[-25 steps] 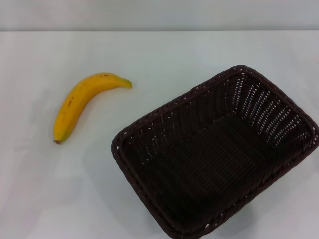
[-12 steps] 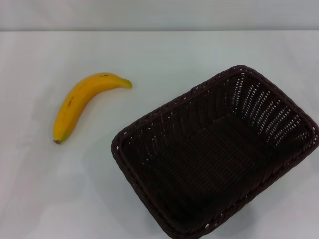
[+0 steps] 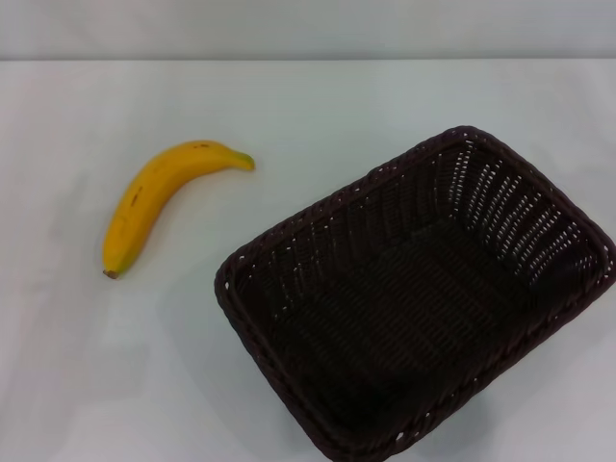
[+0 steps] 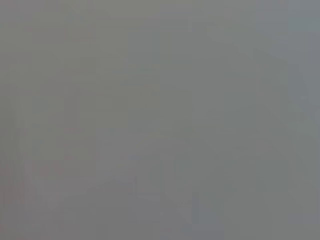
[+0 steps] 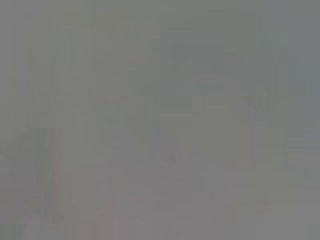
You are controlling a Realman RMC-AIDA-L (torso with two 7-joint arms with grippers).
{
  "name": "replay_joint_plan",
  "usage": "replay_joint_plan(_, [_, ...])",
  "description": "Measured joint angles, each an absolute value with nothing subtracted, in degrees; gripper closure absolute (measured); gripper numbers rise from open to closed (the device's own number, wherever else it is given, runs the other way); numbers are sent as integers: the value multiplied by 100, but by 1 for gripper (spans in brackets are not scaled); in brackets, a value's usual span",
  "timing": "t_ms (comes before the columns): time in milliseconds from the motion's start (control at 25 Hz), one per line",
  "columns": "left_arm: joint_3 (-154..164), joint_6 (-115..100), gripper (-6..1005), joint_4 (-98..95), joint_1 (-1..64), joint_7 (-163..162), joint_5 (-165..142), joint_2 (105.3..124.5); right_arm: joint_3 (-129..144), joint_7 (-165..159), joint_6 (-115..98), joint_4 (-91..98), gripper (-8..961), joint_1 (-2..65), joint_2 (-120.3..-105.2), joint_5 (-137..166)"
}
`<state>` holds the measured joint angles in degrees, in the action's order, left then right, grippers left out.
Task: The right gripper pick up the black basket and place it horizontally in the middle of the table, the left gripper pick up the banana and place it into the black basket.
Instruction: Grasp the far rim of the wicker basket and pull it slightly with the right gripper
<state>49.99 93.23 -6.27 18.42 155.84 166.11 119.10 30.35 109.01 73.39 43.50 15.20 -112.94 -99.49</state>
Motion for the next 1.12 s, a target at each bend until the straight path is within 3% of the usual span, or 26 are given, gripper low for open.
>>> replay_joint_plan(280, [5011,9336,111,-632,1688,15550,16594,11908,3173,7937,7861,6533,115,1799,-11118,-7984])
replay_joint_plan(640, [5021,9358,112,-633,1527,15547,16587,11909,3883,4656,9589,8064,116,3226,-10545,-5066])
replay_joint_plan(760, [5021,9311,111,-633,1552,15548,16548,11906,3928,4133,10297,7952,116,3792,-10434,-4347])
replay_joint_plan(920, [5018,9294,111,-633,1612,15547,16460,11885,4018,3942,10712,7809,116,4099,-10454,-4000])
replay_joint_plan(1120, [5018,9268,111,-649,1565,15547,16447,11874,4866,3479,10843,7506,117,4545,-10660,-3585])
